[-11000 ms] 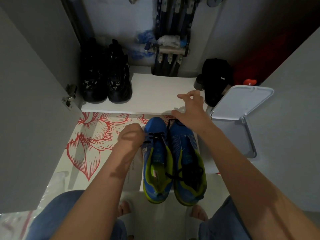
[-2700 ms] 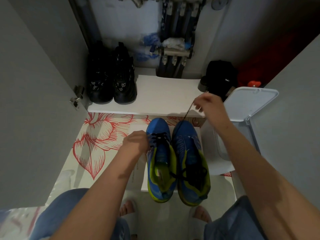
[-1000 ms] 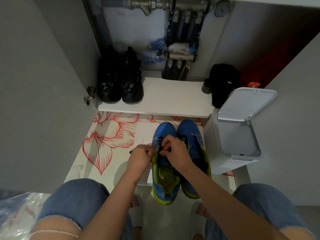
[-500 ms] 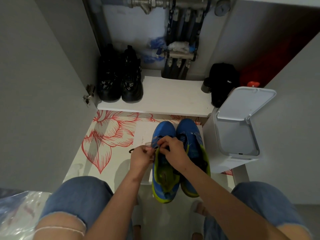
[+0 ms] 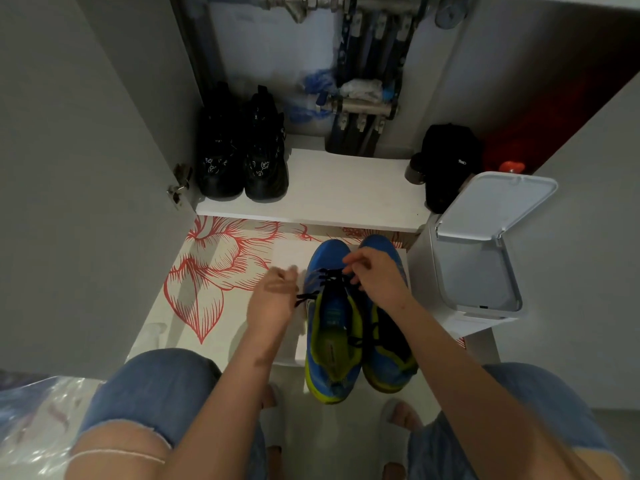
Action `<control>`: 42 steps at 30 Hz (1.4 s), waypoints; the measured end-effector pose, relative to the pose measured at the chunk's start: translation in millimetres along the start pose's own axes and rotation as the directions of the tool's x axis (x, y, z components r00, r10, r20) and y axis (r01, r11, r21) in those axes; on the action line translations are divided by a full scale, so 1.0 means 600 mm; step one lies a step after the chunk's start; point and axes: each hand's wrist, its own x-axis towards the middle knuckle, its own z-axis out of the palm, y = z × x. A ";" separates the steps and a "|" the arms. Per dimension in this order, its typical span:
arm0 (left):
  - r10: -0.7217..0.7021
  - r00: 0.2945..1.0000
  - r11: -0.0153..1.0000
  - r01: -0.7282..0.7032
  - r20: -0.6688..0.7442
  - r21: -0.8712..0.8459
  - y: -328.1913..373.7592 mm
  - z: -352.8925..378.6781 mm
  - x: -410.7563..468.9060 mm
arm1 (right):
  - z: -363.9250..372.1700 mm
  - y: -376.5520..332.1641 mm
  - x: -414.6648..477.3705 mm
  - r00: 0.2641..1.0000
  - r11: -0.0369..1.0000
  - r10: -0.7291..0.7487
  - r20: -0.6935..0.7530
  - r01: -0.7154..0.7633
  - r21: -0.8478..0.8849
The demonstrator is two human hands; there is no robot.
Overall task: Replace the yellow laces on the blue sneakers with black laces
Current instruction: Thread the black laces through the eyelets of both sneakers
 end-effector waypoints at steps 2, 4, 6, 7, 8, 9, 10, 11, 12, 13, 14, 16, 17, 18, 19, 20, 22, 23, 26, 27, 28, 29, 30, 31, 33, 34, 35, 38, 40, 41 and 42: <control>-0.009 0.989 0.920 -0.049 0.146 0.389 -0.019 0.012 0.001 | -0.002 0.000 0.003 0.999 0.998 -0.001 -0.050 0.004 0.064; 0.014 0.981 0.929 -0.084 0.193 0.361 -0.025 0.015 0.004 | -0.006 -0.003 0.006 0.995 0.994 -0.003 -0.096 0.014 0.110; 0.095 0.978 0.965 -0.135 0.183 0.223 -0.025 0.013 0.005 | -0.007 -0.005 0.005 0.992 0.995 -0.025 -0.127 0.037 0.095; 0.110 0.981 0.973 -0.139 0.160 0.184 -0.018 0.010 0.002 | -0.007 -0.006 0.004 0.989 0.996 -0.047 -0.140 0.056 0.063; 0.106 0.987 0.986 -0.119 0.117 0.113 -0.011 0.008 0.003 | -0.004 -0.007 0.002 0.987 0.997 -0.070 -0.142 0.075 0.031; 0.060 0.996 0.998 -0.058 0.066 -0.031 -0.002 0.003 0.002 | -0.002 -0.010 0.000 0.987 0.995 -0.095 -0.129 0.096 0.002; 0.003 1.000 0.981 -0.001 0.013 -0.194 0.007 -0.002 0.002 | 0.002 -0.012 -0.002 0.987 0.992 -0.123 -0.106 0.121 -0.028; -0.038 0.997 0.940 0.014 -0.066 -0.341 0.014 -0.006 0.004 | 0.007 -0.016 -0.003 0.984 0.986 -0.158 -0.081 0.154 -0.060; -0.066 0.985 0.896 -0.011 -0.157 -0.443 0.020 -0.009 0.007 | 0.012 -0.018 -0.001 0.981 0.978 -0.191 -0.045 0.186 -0.093; -0.104 0.970 0.854 -0.027 -0.220 -0.520 0.026 -0.011 0.006 | 0.017 -0.020 0.002 0.976 0.968 -0.216 0.004 0.215 -0.132; -0.139 0.959 0.807 -0.034 -0.246 -0.590 0.026 -0.010 0.007 | 0.023 -0.021 0.007 0.971 0.952 -0.232 0.065 0.240 -0.189; -0.206 0.962 0.678 0.007 -0.181 -0.735 0.030 -0.006 0.006 | 0.036 -0.022 0.018 0.950 0.901 -0.230 0.212 0.290 -0.323; -0.241 0.964 0.607 0.060 -0.112 -0.792 0.031 -0.002 0.007 | 0.044 -0.024 0.022 0.937 0.871 -0.205 0.284 0.307 -0.383; -0.286 0.957 0.563 0.131 -0.044 -0.816 0.028 0.002 0.012 | 0.052 -0.028 0.026 0.922 0.832 -0.184 0.342 0.331 -0.445; -0.326 0.945 0.569 0.204 0.009 -0.797 0.029 0.002 0.011 | 0.058 -0.035 0.029 0.907 0.784 -0.158 0.390 0.356 -0.509; -0.349 0.937 0.615 0.249 0.026 -0.748 0.024 0.005 0.013 | 0.065 -0.046 0.031 0.891 0.731 -0.127 0.436 0.382 -0.566; -0.313 0.949 0.774 0.230 -0.040 -0.590 0.013 0.010 0.018 | 0.075 -0.067 0.035 0.856 0.630 -0.040 0.515 0.422 -0.652; -0.259 0.963 0.833 0.183 -0.075 -0.523 0.007 0.012 0.018 | 0.079 -0.074 0.037 0.838 0.574 0.007 0.545 0.443 -0.688; -0.182 0.980 0.890 0.130 -0.079 -0.438 -0.004 0.016 0.012 | 0.083 -0.085 0.042 0.800 0.467 0.093 0.593 0.491 -0.735; -0.197 0.977 0.887 0.141 -0.084 -0.440 -0.005 0.014 0.011 | 0.084 -0.085 0.044 0.788 0.474 0.103 0.607 0.498 -0.726; -0.220 0.971 0.889 0.162 -0.090 -0.428 -0.009 0.013 0.013 | 0.085 -0.084 0.046 0.781 0.520 0.106 0.615 0.483 -0.704; -0.225 0.970 0.900 0.170 -0.095 -0.401 -0.012 0.013 0.016 | 0.085 -0.081 0.047 0.785 0.611 0.102 0.611 0.435 -0.661; -0.216 0.973 0.915 0.172 -0.085 -0.365 -0.012 0.012 0.017 | 0.083 -0.076 0.049 0.802 0.747 0.086 0.592 0.341 -0.571; -0.204 0.975 0.925 0.165 -0.082 -0.342 -0.012 0.010 0.017 | 0.079 -0.075 0.048 0.827 0.890 0.072 0.558 0.199 -0.411; -0.178 0.978 0.946 0.140 -0.106 -0.293 -0.003 0.005 0.010 | 0.061 -0.077 0.045 0.886 0.997 0.067 0.459 -0.071 -0.009; -0.158 0.979 0.965 0.125 -0.131 -0.229 0.005 -0.001 0.006 | 0.047 -0.079 0.043 0.908 0.980 0.045 0.417 -0.121 0.158; -0.124 0.980 0.985 0.102 -0.156 -0.141 0.010 -0.003 0.004 | 0.032 -0.083 0.038 0.918 0.952 -0.003 0.397 -0.119 0.282; -0.016 0.997 0.996 0.009 -0.076 -0.091 0.029 -0.007 -0.001 | -0.005 -0.102 0.013 0.876 0.874 -0.183 0.446 -0.062 0.482; 0.014 1.000 0.939 -0.009 0.012 -0.344 0.048 -0.004 -0.003 | -0.014 -0.110 -0.001 0.852 0.894 -0.221 0.475 -0.017 0.447; -0.025 0.998 0.855 0.050 0.057 -0.516 0.061 -0.004 -0.003 | -0.014 -0.110 -0.008 0.846 0.919 -0.220 0.486 0.011 0.395; -0.054 0.992 0.744 0.114 0.111 -0.658 0.072 -0.005 -0.001 | -0.013 -0.107 -0.013 0.840 0.941 -0.210 0.500 0.036 0.335</control>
